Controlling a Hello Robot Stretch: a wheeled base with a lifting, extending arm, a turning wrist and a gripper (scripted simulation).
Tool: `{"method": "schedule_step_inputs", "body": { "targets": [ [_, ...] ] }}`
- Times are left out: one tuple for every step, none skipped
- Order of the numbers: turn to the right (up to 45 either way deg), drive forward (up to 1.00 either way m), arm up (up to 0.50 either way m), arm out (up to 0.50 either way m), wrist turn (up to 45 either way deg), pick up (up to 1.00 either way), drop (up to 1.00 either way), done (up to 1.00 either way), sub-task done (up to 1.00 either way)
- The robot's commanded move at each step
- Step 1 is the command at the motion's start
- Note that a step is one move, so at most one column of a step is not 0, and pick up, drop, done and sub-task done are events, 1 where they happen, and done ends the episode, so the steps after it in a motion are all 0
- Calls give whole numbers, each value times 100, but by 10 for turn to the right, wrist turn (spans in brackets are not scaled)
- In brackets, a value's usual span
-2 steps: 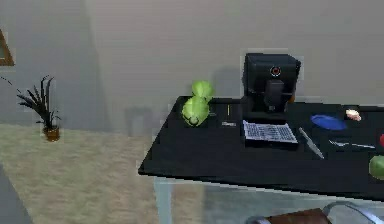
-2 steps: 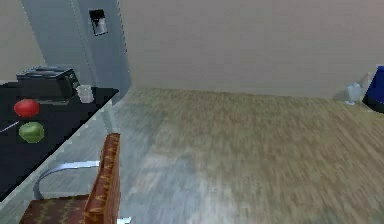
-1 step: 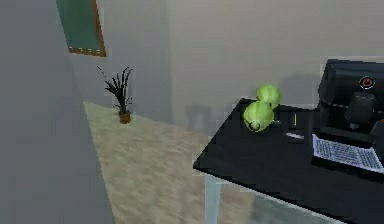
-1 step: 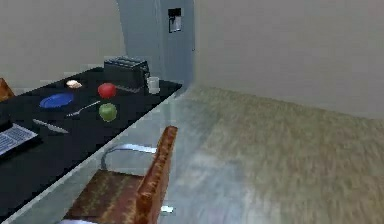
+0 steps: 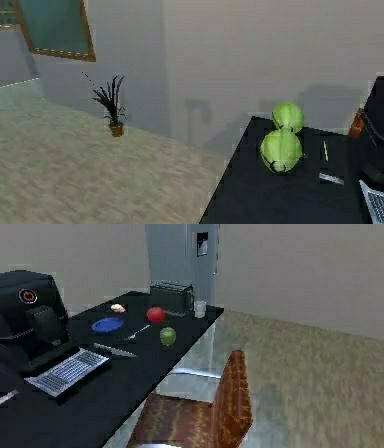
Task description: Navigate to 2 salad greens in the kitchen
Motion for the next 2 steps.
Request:
{"method": "schedule_step_inputs", "body": {
  "targets": [
    [270, 0, 0, 0, 0, 0, 0, 0, 0],
    [0, 0, 0, 0, 0, 0, 0, 100, 0]
  ]
}}
